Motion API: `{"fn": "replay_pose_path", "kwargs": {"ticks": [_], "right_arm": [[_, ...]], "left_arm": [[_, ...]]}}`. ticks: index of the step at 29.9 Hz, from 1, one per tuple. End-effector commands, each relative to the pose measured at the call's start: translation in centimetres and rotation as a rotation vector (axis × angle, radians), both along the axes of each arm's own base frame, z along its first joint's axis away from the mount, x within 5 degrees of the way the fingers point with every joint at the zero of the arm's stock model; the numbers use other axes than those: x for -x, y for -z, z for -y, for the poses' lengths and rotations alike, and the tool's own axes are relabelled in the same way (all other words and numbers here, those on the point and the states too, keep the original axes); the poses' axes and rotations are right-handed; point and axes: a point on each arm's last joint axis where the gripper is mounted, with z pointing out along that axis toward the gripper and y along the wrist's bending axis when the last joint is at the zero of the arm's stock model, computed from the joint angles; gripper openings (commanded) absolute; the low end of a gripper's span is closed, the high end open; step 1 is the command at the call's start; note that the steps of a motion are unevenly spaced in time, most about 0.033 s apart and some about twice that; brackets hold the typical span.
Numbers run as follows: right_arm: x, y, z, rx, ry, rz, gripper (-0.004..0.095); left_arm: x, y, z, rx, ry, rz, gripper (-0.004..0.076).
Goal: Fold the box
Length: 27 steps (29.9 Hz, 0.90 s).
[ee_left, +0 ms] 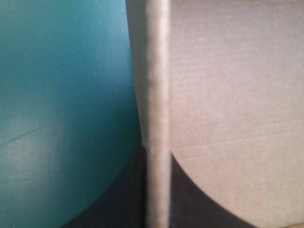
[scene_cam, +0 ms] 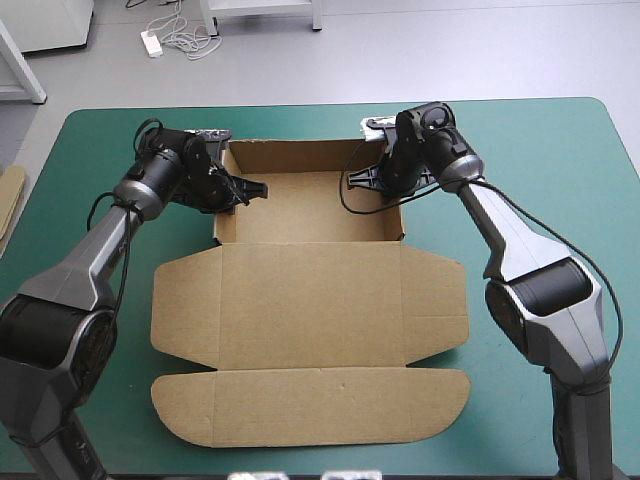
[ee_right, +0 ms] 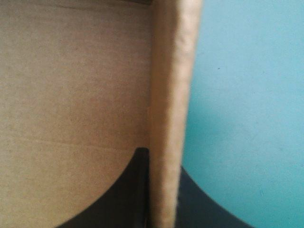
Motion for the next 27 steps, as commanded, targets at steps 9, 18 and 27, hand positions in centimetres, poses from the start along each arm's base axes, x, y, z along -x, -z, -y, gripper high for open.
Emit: {"fn": "replay_pose_path", "kwargs": {"ticks": [9, 18, 27], "right_arm": [[-0.4, 0.0, 0.2, 0.039, 0.0, 0.023, -0.0008], [-1.0, 0.8, 0.3, 0.053, 0.017, 0.027, 0.0026], [-1.3, -0.4, 1.1, 0.05, 0.038, 0.054, 0.025]], "left_arm": [[-1.4, 1.3, 0.9, 0.045, -0.001, 0.0, -0.0008], [-1.7, 1.3, 0.9, 0.043, -0.001, 0.029, 0.0073], [-1.6, 1.2, 0.9, 0.043, 0.002, 0.03, 0.043]]}}
